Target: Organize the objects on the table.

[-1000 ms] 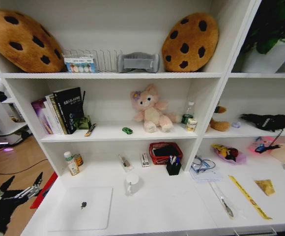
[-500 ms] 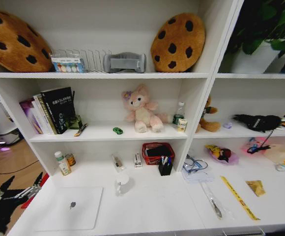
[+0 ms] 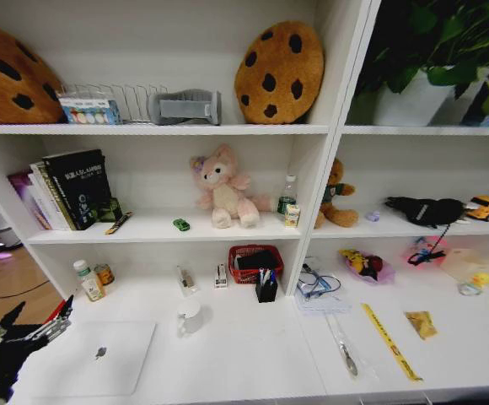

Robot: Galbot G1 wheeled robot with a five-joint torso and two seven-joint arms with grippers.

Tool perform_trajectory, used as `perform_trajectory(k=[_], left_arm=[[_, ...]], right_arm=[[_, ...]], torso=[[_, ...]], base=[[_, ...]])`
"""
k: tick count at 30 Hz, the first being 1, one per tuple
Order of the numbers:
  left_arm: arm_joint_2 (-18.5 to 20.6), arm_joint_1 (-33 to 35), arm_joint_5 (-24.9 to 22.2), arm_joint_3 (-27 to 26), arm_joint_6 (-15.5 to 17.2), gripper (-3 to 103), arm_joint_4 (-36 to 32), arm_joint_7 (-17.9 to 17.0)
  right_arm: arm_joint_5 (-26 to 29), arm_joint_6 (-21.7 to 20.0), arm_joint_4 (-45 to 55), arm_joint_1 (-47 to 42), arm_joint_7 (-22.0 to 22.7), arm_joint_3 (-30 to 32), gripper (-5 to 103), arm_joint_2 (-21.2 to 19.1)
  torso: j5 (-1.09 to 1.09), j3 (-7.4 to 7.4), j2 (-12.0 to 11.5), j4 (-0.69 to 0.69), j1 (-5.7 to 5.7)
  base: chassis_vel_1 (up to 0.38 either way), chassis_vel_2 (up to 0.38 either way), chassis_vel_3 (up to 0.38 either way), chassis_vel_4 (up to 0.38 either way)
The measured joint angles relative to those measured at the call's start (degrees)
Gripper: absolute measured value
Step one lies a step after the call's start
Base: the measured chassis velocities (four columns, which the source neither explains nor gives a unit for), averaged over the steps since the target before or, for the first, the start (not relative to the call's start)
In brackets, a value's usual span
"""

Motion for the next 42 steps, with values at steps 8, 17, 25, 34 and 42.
perform_trajectory(k=[8, 17, 25, 34, 42], left_arm=[[0.00, 0.00, 0.00, 0.00, 0.00, 100, 0.00, 0.00], [0.00, 0.00, 0.00, 0.00, 0.00, 100, 0.00, 0.00], [0.00, 0.00, 0.00, 0.00, 0.00, 100, 0.00, 0.00], [0.00, 0.00, 0.00, 0.00, 0.00, 100, 0.00, 0.00], [0.00, 0.00, 0.00, 0.00, 0.00, 100, 0.00, 0.00]], right_arm=[[-0.25, 7.35, -4.22, 2.80, -7.85, -2.20, 30, 1.15], [-2.70, 10.66, -9.78, 7.42, -10.29, -2.25, 36, 2.98], [-2.62, 11.95, -10.97, 5.60, -10.08, -1.99, 62, 3.75], [-0.74, 14.12, -4.14, -3.99, -5.15, 0.23, 98, 5.33], [0.36, 20.30, 1.94, -16.87, -5.32, 1.23, 100, 5.91]], torso=[[-0.01, 0.00, 0.00, 0.00, 0.00], [-0.01, 0.00, 0.00, 0.00, 0.00], [-0.01, 0.00, 0.00, 0.00, 0.00], [0.01, -0.01, 0.00, 0.01, 0.00], [0.00, -0.01, 0.01, -0.03, -0.01]], base=[[-0.014, -0.029, 0.026, 0.026], [0.000, 0.000, 0.000, 0.000], [0.000, 0.000, 0.000, 0.000], [0.000, 0.000, 0.000, 0.000], [0.000, 0.000, 0.000, 0.000]])
